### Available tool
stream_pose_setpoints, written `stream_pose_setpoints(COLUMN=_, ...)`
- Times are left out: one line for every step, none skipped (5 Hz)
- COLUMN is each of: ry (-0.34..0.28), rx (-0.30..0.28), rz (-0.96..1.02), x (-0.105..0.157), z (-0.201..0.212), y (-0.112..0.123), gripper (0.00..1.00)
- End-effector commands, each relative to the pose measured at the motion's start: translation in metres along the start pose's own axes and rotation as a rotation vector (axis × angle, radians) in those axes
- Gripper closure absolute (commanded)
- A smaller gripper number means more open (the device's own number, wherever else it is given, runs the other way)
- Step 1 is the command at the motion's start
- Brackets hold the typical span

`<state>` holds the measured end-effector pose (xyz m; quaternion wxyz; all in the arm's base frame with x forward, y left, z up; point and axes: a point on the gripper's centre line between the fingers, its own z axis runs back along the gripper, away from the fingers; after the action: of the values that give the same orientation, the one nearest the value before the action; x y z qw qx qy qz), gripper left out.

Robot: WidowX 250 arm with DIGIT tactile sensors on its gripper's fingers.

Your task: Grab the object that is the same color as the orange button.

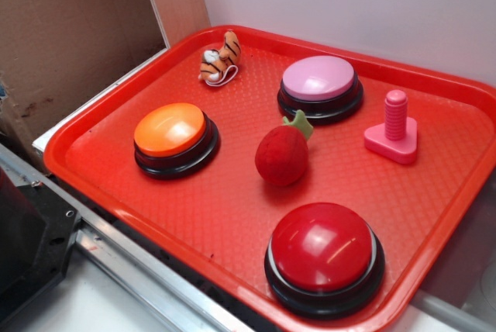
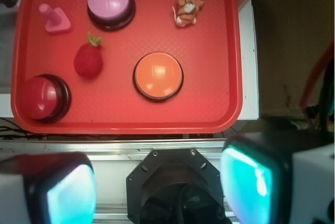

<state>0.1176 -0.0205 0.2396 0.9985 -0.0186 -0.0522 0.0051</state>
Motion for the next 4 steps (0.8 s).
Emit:
stream_pose_setpoints(ry=0.041, rx=0.007, rz=0.051, x=0.08, z=-0.014, y=0.023, gripper=0.0)
stream_pose_setpoints(ry=0.068, rx=0.003, rz=0.051, x=0.123, z=-0.026, y=0.035, gripper=0.0)
stream_pose_setpoints(ry=0.136, rx=0.051, rz=0.024, x=0.159, z=-0.057, y=0.051, gripper=0.0)
stream_pose_setpoints(ry=0.228, rx=0.102, rz=-0.016, x=0.184, z=-0.1, y=0.063, gripper=0.0)
